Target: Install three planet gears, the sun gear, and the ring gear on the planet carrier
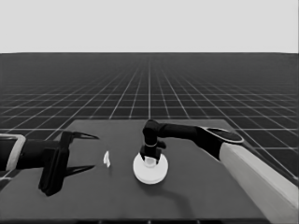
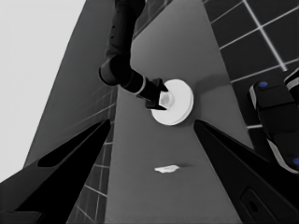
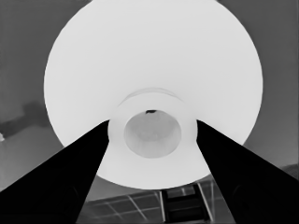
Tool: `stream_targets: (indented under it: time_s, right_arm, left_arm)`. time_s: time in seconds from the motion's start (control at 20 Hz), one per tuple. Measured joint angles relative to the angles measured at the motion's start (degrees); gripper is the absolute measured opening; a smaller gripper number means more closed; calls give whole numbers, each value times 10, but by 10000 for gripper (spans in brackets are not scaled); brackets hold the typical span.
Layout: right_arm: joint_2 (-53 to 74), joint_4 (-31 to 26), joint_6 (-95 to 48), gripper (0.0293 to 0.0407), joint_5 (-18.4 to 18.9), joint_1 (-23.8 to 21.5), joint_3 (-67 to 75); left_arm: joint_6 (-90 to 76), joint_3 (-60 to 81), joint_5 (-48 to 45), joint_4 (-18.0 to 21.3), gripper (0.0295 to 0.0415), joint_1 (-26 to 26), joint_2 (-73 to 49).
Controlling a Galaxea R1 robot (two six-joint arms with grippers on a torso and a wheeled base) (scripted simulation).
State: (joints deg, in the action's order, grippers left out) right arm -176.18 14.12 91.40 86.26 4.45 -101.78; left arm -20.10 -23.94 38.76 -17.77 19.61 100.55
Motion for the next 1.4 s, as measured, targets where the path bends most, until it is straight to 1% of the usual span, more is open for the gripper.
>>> stream_targets:
  time_s: [1.3, 1.35, 1.4]
  right_arm:
    - [0, 0, 130, 348, 0, 0, 0]
    - [0, 0, 133, 373, 0, 0, 0]
    - [0, 0, 135, 381, 0, 0, 0]
  left_arm:
    - [0, 0, 0, 0, 385, 0, 0]
    - [0, 0, 0, 0, 385, 0, 0]
    - [0, 0, 0, 0, 385, 0, 0]
